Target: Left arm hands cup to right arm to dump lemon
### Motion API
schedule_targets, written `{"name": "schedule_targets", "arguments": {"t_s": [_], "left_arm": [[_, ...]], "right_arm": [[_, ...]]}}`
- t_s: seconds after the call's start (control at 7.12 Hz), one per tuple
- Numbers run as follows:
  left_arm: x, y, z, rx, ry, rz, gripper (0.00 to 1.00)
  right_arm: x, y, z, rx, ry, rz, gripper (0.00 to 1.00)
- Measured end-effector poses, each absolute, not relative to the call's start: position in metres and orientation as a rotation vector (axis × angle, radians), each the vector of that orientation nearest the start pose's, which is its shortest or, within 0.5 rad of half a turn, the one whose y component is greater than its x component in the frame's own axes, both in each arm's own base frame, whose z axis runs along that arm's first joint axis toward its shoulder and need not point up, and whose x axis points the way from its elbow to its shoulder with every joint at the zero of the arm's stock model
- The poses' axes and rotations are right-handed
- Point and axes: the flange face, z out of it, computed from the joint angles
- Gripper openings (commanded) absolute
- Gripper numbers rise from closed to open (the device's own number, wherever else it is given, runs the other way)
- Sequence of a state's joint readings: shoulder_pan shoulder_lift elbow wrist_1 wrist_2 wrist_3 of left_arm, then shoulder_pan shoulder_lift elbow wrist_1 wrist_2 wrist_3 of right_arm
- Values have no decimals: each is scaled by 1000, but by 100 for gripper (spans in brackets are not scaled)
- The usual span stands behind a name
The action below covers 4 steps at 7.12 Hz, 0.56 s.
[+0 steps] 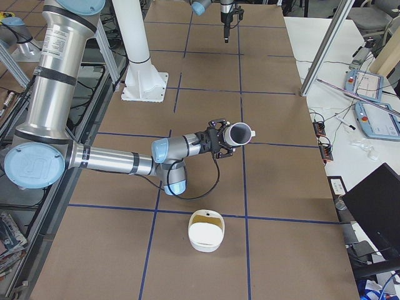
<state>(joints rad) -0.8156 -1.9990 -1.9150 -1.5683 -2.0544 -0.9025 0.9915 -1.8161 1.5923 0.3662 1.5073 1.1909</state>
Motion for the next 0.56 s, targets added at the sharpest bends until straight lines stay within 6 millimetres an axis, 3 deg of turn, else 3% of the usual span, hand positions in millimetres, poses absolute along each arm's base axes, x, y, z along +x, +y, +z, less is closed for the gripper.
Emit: {"name": "schedule_targets", "arguments": {"t_s": [0.28, 0.56], "left_arm": [[342, -479, 238, 235, 900, 73, 100], [346, -468, 210, 266, 935, 101, 100]], "right_arm": [[-139, -412, 521, 1208, -1193, 253, 14], [-217, -469, 455, 1244, -1099, 97, 16]]}}
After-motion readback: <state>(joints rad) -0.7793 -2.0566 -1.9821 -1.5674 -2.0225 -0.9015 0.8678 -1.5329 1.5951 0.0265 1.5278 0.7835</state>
